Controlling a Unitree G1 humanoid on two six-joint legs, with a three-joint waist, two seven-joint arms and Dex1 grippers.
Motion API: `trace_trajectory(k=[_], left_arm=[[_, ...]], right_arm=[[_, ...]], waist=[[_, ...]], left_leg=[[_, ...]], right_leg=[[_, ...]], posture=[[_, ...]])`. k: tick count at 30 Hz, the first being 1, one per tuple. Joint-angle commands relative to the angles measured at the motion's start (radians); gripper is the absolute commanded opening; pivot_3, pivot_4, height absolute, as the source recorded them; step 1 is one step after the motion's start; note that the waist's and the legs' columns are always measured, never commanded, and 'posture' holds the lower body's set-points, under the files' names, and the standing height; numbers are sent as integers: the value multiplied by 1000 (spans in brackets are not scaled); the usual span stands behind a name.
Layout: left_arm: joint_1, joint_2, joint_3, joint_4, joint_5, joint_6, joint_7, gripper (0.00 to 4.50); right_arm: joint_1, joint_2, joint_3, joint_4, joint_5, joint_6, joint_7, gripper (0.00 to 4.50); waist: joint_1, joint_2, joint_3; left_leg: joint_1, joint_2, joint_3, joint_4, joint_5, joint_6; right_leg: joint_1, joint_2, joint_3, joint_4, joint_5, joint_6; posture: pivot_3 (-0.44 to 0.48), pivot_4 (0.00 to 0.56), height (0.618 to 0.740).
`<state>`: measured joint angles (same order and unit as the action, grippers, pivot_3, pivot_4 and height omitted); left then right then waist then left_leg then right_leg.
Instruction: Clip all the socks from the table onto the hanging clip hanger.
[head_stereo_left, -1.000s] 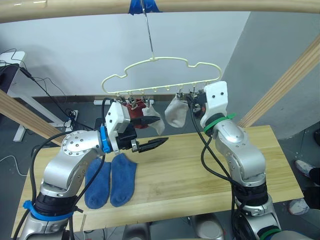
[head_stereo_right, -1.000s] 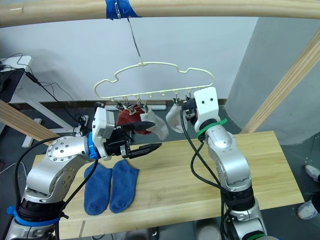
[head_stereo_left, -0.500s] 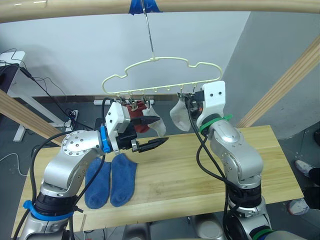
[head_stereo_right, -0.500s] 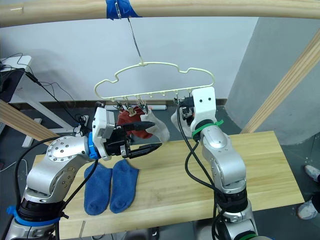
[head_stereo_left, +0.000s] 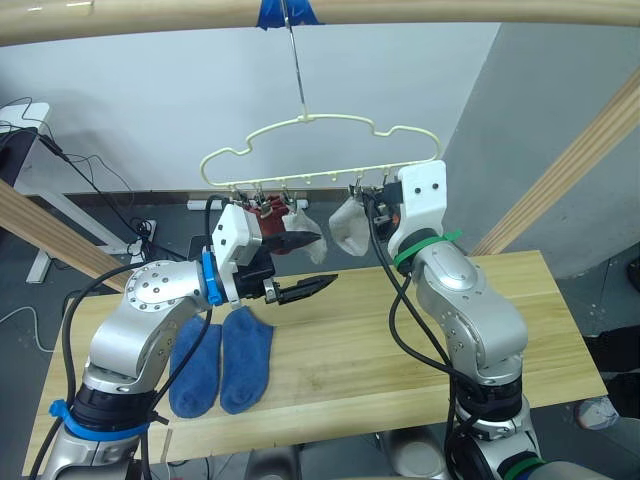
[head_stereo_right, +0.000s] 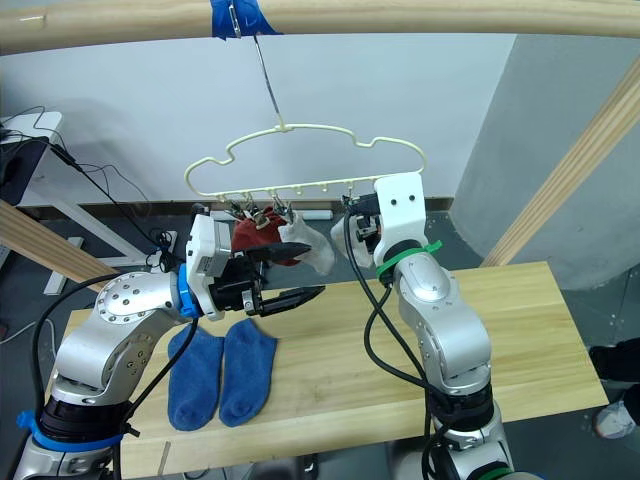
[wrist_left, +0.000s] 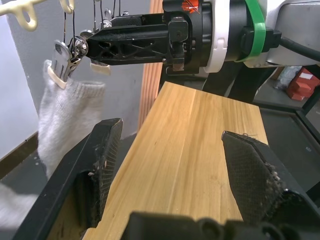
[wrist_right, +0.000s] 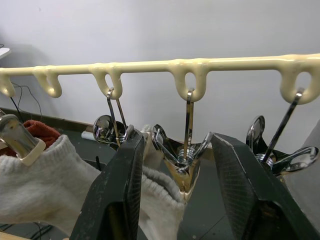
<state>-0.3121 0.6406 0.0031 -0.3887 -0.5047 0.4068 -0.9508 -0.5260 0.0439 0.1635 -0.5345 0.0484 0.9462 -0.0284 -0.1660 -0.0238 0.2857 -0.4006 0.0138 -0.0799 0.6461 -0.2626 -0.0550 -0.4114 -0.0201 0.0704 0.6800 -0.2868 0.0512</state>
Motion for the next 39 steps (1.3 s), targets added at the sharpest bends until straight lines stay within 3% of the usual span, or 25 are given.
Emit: trace_trajectory(k=[1, 39], left_arm=[[-5, -4, -3, -18, -1, -20, -2, 3517], [3, -6, -4, -28, 4, -15, 5, 3517]], right_arm=[[-14, 16, 7, -6, -10, -33, -9, 2181], [-45, 54, 18, 91, -11, -137, 10, 2181]], waist=[[0, 0, 0], [0, 0, 0]], left_leg=[[0, 0, 0, 0, 0, 0], [0, 0, 0, 0, 0, 0]], right_leg=[[0, 0, 0, 0, 0, 0], [0, 0, 0, 0, 0, 0]], posture=[[-219, 281, 740], [-205, 277, 740]])
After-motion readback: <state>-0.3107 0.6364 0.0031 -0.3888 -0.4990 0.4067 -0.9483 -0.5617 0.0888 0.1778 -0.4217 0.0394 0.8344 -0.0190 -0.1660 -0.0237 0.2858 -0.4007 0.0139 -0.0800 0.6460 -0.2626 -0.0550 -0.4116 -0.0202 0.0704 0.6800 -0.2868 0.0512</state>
